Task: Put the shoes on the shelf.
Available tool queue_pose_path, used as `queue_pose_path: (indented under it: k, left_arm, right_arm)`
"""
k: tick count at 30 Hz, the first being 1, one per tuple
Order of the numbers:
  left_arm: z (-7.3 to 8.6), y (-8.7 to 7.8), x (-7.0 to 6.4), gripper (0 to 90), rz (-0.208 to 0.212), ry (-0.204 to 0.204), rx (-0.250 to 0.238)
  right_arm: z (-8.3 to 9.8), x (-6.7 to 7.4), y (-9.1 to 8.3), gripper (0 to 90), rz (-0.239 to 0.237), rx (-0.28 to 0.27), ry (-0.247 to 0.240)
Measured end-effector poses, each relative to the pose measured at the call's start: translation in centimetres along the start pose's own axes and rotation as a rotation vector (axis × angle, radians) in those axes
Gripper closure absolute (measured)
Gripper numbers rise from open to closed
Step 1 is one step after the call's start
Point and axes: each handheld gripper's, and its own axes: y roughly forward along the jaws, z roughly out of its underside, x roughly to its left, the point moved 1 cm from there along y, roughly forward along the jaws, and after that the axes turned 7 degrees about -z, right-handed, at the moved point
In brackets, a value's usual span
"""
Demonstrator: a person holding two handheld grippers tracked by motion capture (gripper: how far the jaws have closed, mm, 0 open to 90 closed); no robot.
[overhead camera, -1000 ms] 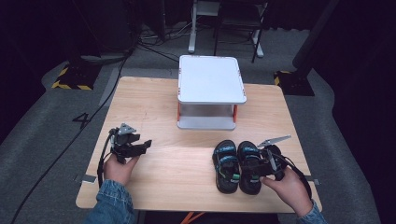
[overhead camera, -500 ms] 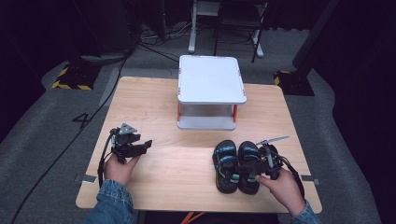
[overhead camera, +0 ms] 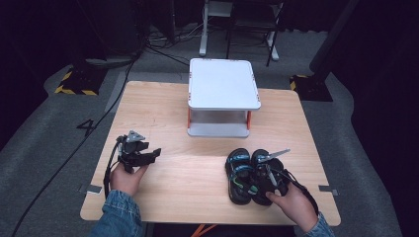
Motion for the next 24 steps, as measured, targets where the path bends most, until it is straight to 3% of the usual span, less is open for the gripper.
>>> queue_pose_path:
  k: [6,8,12,13,15,18,24]
  left_arm:
    - [0.0,-0.1,0.1,42.1,-0.003,0.0,-0.001]
    - [0.0,-0.1,0.1,42.1,-0.002,-0.003,0.002]
    - [0.0,-0.1,0.1,42.1,0.0,-0.005,0.003]
    - [0.0,-0.1,0.1,42.1,-0.004,0.001,0.002]
    - [0.1,-0.2,0.1,42.1,-0.004,-0.004,0.004]
    - [0.3,-0.3,0.2,42.0,-0.008,-0.003,0.005]
    - [0.9,-1.1,0.5,41.8,-0.025,-0.015,0.002]
  right_arm:
    - [0.1,-0.4,-0.2,78.4,-0.009,-0.028,0.006]
    - [0.4,-0.6,-0.4,82.0,0.011,-0.079,0.011]
    - [0.2,-0.6,-1.0,82.2,-0.058,-0.147,0.03]
    - [-0.3,-0.5,-1.5,82.3,-0.085,-0.193,0.021]
    - [-0.9,-0.2,-1.8,82.2,-0.068,-0.221,-0.004]
    - [-1.8,-0.1,-2.0,82.2,-0.055,-0.238,-0.014]
    - [-5.4,-0.6,-1.5,82.1,-0.054,-0.283,-0.035]
